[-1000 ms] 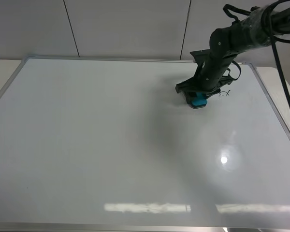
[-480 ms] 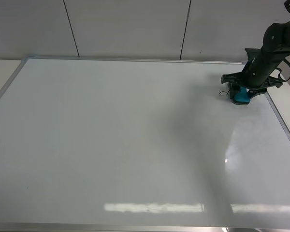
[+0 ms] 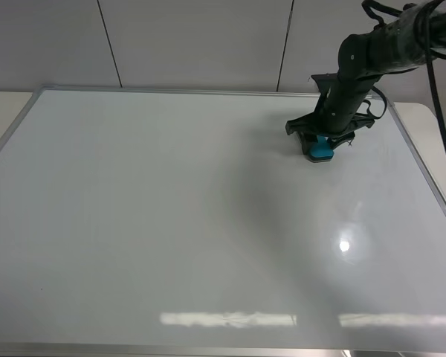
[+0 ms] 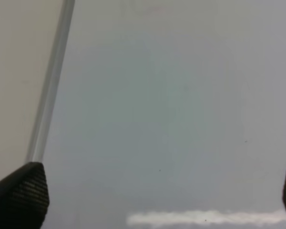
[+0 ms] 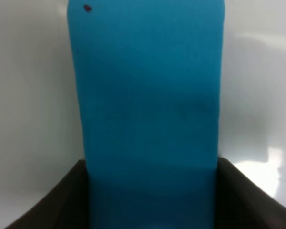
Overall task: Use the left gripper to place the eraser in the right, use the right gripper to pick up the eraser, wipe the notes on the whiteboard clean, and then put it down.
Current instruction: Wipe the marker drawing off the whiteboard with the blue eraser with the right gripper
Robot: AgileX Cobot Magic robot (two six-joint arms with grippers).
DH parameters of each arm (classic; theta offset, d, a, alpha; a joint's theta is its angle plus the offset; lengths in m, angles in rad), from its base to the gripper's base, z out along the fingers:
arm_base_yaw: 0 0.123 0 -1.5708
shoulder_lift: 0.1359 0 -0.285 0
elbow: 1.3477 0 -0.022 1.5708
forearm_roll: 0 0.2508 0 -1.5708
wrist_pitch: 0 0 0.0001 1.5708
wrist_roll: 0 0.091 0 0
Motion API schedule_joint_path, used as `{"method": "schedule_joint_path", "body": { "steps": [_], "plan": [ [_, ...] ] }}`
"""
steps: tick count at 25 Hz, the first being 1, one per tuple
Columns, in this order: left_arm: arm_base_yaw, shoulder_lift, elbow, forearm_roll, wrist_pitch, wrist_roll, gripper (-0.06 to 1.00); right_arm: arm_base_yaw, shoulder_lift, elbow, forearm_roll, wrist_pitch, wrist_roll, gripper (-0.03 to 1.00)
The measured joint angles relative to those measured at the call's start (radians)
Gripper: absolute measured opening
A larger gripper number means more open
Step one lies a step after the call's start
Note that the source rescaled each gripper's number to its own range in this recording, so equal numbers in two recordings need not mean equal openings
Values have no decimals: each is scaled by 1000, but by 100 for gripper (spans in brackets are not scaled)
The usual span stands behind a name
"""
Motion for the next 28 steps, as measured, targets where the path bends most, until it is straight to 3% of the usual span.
{"method": "schedule_joint_path", "body": {
  "steps": [7, 13, 21, 24, 28],
  "plan": [
    [0, 0, 0, 0, 0, 0, 100, -4, 17, -41, -104, 60, 60, 2],
    [0, 0, 0, 0, 0, 0, 100, -111, 17, -46, -174, 78, 95, 2],
    [0, 0, 0, 0, 0, 0, 100, -246, 17, -46, -144, 83, 73, 2],
    [0, 0, 0, 0, 0, 0, 100, -236, 17, -49, -87, 82, 27, 2],
    [0, 0, 0, 0, 0, 0, 100, -154, 17, -49, -41, 71, 18, 2]
  ]
}}
